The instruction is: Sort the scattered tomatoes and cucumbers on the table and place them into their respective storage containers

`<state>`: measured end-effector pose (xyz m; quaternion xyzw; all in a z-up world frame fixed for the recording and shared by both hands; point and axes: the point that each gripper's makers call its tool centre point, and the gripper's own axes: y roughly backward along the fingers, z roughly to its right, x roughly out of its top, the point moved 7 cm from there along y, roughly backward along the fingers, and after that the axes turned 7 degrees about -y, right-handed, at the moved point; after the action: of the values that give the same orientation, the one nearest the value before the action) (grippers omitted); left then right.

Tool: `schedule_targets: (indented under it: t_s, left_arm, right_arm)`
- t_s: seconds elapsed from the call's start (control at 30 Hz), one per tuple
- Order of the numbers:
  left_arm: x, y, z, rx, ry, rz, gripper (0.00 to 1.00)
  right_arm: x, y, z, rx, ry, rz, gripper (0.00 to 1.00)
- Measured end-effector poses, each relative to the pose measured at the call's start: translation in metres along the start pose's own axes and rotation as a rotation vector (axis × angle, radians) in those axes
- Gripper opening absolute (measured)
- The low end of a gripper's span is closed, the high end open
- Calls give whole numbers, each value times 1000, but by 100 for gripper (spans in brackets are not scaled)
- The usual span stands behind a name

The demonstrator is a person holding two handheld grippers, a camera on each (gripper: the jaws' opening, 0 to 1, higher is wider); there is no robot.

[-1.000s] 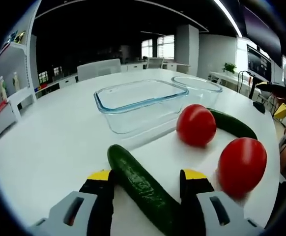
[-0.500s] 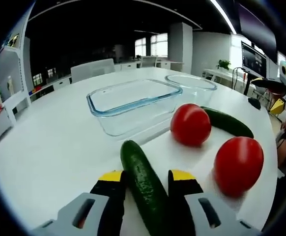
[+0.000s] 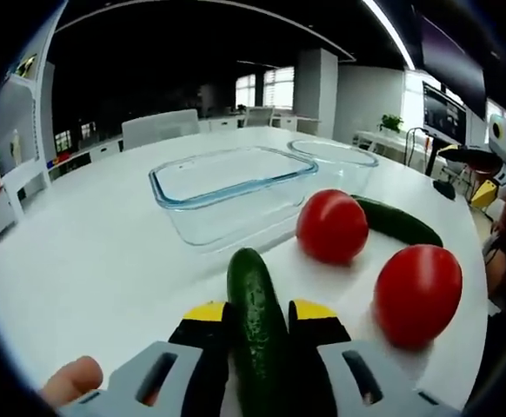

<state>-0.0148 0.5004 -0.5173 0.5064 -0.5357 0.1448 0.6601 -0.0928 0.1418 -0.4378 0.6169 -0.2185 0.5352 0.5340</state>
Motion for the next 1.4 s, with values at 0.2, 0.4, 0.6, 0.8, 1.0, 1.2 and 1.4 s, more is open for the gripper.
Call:
schedule_targets:
  t_s: [0.2, 0.4, 0.6, 0.8, 1.0, 1.2, 1.4]
  left_arm:
    - [1, -1, 3, 3, -68, -2, 27]
    - [1, -1, -4, 17, 65, 4, 23]
    - [-1, 4, -7, -38, 91, 18, 23]
    - [11, 21, -7, -67, 31, 48, 23]
    - [52, 36, -19, -86, -132, 166, 23]
    - [99, 34, -33, -114, -367, 295, 23]
    - [132, 9, -38, -187, -500, 329, 23]
  right_arm:
    - [0, -3, -3, 9, 2, -2, 84]
    - [0, 0, -2, 4, 0, 1, 84]
    - [-1, 6, 0, -4, -1, 5, 84]
    - [-2, 8, 2, -12, -3, 4, 84]
    - [2, 9, 1, -6, 5, 15, 84]
    - [4, 11, -2, 0, 9, 25, 84]
    - [2, 18, 0, -11, 9, 26, 84]
